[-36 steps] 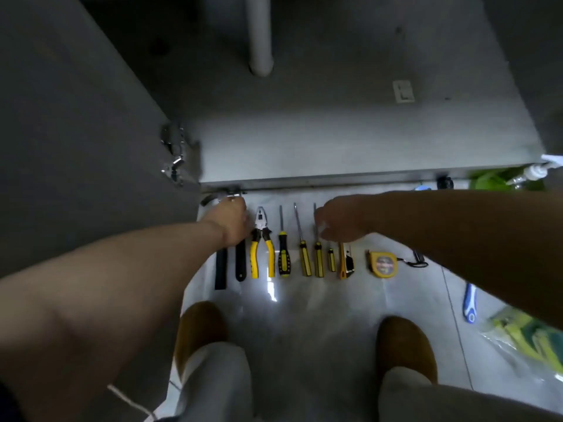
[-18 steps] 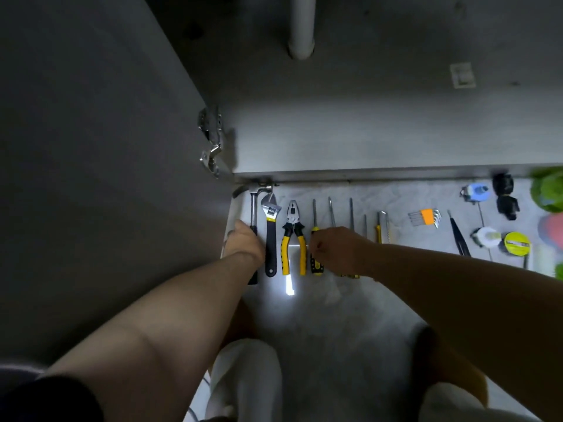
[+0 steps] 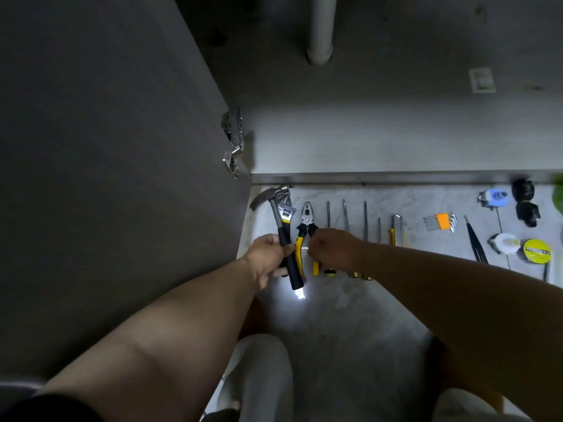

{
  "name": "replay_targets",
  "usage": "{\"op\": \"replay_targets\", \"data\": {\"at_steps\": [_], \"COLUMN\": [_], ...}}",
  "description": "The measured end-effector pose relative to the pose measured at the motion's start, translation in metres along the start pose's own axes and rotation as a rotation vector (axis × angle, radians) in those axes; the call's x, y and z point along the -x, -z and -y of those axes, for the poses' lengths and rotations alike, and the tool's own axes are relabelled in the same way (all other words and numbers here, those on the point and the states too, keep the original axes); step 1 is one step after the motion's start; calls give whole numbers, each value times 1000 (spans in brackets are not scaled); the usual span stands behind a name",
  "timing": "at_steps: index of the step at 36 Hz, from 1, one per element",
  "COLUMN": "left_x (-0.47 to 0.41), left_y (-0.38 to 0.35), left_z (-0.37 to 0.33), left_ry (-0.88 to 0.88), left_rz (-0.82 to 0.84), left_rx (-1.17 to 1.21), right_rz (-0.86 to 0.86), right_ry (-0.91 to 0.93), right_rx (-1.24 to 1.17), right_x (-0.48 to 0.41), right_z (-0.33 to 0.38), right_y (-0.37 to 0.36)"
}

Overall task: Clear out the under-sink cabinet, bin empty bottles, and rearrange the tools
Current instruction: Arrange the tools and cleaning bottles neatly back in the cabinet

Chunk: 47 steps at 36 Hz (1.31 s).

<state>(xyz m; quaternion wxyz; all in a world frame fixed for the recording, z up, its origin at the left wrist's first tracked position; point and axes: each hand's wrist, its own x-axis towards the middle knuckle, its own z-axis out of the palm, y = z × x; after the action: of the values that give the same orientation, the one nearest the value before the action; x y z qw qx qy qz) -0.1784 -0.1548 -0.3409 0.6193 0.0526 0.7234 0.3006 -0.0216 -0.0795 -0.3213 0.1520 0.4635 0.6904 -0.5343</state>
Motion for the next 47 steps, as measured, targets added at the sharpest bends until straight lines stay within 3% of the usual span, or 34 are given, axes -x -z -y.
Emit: {"op": "replay_targets", "data": {"at_steps": [4, 12, 15, 22, 25, 27, 34, 47], "left_x": [0, 6, 11, 2, -17, -23, -26, -19], "left_y": [-1, -6, -2, 2, 6, 7, -4, -2], "left_z": [2, -1, 0, 1, 8, 10, 13, -4], "left_ry": [-42, -93, -105, -62, -170, -169, -155, -23], "left_rz": [76, 215, 229, -9, -243, -315, -276, -189], "left_rx": [68, 56, -40, -79, -454, -698, -933, -908], "right_rz": [70, 23, 129, 286, 307, 305, 287, 309], "right_ry": [-60, 102, 64, -83, -99, -110, -83, -44], "right_rx": [-124, 90, -100, -228, -263, -312, -327, -300], "right_x": [2, 7, 11, 23, 29, 30, 37, 46], "right_z": [9, 13, 9, -11, -23, -27, -28, -19], "right_y": [-5, 1, 2, 16, 19, 21, 26, 34]}}
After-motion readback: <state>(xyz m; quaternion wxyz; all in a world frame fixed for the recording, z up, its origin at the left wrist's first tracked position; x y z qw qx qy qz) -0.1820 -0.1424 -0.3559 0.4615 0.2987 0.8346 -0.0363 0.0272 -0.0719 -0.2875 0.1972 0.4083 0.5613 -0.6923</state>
